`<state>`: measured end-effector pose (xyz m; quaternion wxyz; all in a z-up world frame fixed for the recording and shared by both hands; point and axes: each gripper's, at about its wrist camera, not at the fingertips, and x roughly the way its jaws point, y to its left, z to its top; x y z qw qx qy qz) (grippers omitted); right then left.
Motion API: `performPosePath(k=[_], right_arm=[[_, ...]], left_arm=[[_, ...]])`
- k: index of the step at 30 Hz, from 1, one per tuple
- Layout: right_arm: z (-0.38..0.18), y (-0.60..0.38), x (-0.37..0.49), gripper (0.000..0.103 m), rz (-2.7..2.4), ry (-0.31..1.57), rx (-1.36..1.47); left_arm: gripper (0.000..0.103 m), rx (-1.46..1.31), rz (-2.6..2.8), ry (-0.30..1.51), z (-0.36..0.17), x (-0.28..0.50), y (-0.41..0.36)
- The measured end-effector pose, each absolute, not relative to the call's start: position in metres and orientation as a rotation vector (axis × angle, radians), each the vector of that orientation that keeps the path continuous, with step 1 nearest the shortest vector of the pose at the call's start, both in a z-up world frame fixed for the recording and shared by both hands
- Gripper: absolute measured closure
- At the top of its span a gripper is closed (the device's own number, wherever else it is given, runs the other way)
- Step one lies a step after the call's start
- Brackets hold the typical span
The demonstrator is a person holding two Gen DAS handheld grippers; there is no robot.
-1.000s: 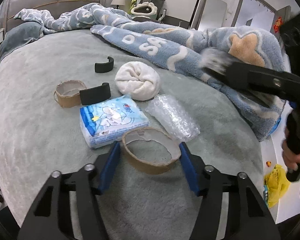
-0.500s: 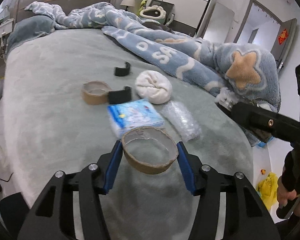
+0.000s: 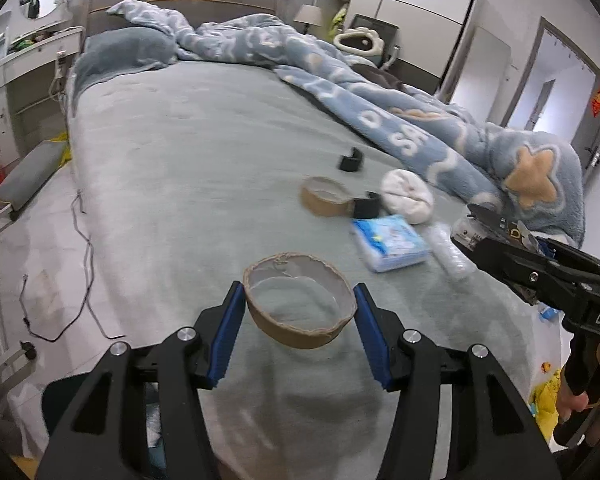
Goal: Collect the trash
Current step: 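Carry the tape roll and snack bag over the bin and release both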
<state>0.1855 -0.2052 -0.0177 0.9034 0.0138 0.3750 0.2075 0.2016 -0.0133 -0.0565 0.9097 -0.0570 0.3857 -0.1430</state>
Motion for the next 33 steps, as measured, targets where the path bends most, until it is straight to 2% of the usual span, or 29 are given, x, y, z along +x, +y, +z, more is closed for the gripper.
performPosePath(k=[14, 33], right_arm=[[-0.023, -0.122, 0.197, 0.046, 0.548, 0.809, -0.022], [-0.056, -0.009, 0.201, 0.046, 0.687, 0.932, -0.098]], left_arm=[[0.045, -0.091, -0.152, 0.899, -0.094, 0.200, 0.069], [0.045, -0.151, -0.052, 1.197, -0.154, 0.188, 0.151]])
